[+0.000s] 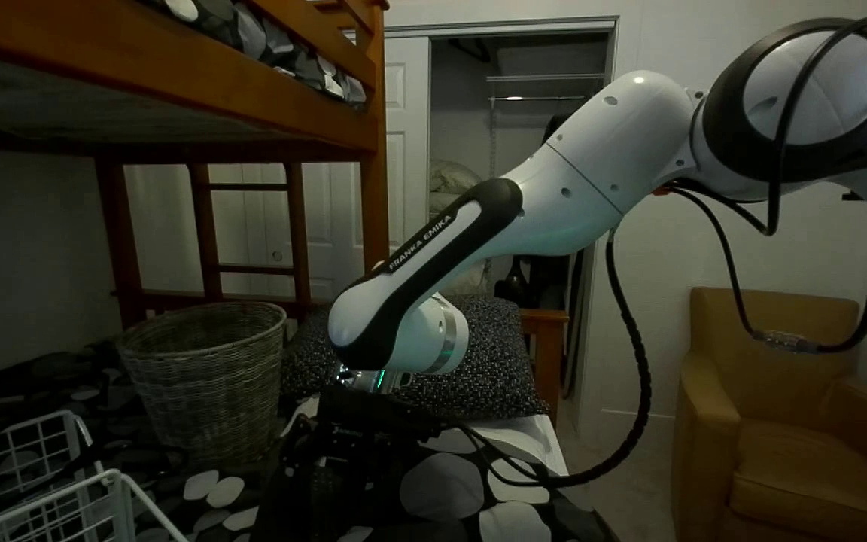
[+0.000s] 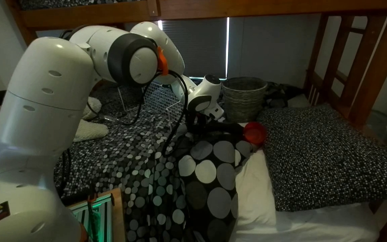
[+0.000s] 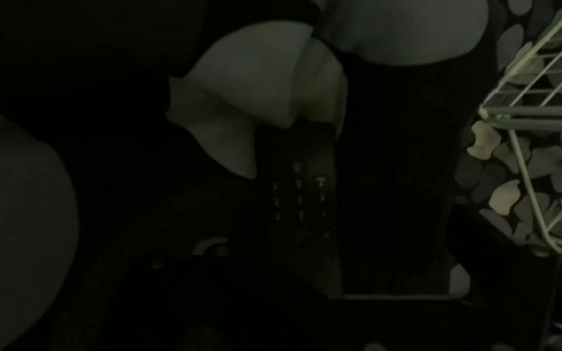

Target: Put the black remote control on the white bedsheet

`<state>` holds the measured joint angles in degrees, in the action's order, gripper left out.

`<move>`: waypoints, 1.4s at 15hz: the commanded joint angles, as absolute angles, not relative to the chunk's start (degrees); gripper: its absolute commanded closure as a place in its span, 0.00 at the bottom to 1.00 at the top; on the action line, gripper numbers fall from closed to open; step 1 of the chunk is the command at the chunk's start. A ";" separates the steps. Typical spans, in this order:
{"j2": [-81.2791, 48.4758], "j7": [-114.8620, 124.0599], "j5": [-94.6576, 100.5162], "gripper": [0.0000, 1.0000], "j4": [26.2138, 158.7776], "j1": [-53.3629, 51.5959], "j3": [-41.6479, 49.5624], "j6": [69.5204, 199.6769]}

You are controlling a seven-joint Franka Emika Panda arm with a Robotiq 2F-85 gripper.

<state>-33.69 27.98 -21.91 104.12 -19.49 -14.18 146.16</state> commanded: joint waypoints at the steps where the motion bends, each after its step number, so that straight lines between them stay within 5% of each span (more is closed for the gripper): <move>1: -35.79 33.63 -19.15 0.00 101.53 -22.45 -10.23 144.16; 14: -45.84 38.47 -10.62 0.02 96.99 -26.87 -5.19 148.64; 15: -45.68 38.45 -10.12 0.27 96.85 -27.32 -5.07 149.06; 17: -45.41 38.45 -9.06 0.32 96.32 -27.98 -4.54 149.32; 21: -43.53 37.11 -7.74 0.65 95.55 -28.14 -4.85 147.61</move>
